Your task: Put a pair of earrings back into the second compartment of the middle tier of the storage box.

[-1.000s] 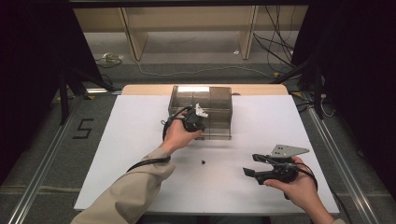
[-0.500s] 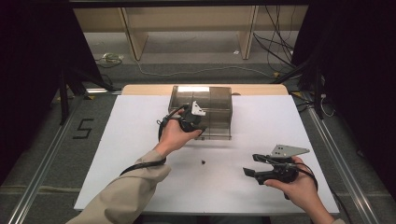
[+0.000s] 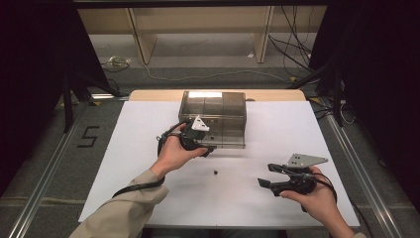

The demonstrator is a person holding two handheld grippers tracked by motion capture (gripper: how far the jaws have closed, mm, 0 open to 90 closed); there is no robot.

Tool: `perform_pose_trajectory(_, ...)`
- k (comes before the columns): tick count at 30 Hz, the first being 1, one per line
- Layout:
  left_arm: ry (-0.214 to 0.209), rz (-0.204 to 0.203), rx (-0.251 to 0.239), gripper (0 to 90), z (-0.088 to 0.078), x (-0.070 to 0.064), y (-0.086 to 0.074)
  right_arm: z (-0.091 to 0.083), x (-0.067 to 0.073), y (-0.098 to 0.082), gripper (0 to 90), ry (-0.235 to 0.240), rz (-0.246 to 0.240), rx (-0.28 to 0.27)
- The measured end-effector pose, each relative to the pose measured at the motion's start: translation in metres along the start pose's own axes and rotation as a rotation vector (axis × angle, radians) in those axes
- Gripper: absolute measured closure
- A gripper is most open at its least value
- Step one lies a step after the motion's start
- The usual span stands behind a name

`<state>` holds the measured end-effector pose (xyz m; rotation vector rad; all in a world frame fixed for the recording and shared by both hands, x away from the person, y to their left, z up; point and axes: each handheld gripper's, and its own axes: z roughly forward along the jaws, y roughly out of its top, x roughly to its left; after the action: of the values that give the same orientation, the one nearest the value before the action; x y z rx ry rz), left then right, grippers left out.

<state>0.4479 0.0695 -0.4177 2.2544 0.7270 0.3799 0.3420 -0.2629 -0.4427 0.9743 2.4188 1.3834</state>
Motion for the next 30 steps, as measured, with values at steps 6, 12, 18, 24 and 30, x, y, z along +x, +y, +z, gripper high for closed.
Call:
perform_pose_trajectory(6, -0.021, 0.006, 0.002, 35.2, -0.004, -0.006, -0.010, 0.000, 0.000, 0.000, 31.0, 0.000, 0.000, -0.001)
perform_pose_trajectory(12, -0.028, 0.026, 0.017, 29.6, -0.004, -0.013, -0.018, 0.000, 0.000, 0.000, 31.0, -0.001, 0.000, -0.001)
perform_pose_trajectory(18, -0.048, 0.043, 0.014, 25.5, -0.003, -0.020, -0.023, 0.000, 0.000, 0.000, 31.0, -0.001, -0.001, 0.000)
perform_pose_trajectory(24, -0.058, 0.056, 0.017, 26.0, 0.000, -0.028, -0.030, 0.000, 0.000, 0.000, 31.0, -0.001, -0.001, 0.001)
perform_pose_trajectory(30, -0.067, 0.050, 0.026, 27.6, 0.005, -0.033, -0.037, 0.000, 0.000, 0.000, 31.0, 0.000, -0.001, 0.000)
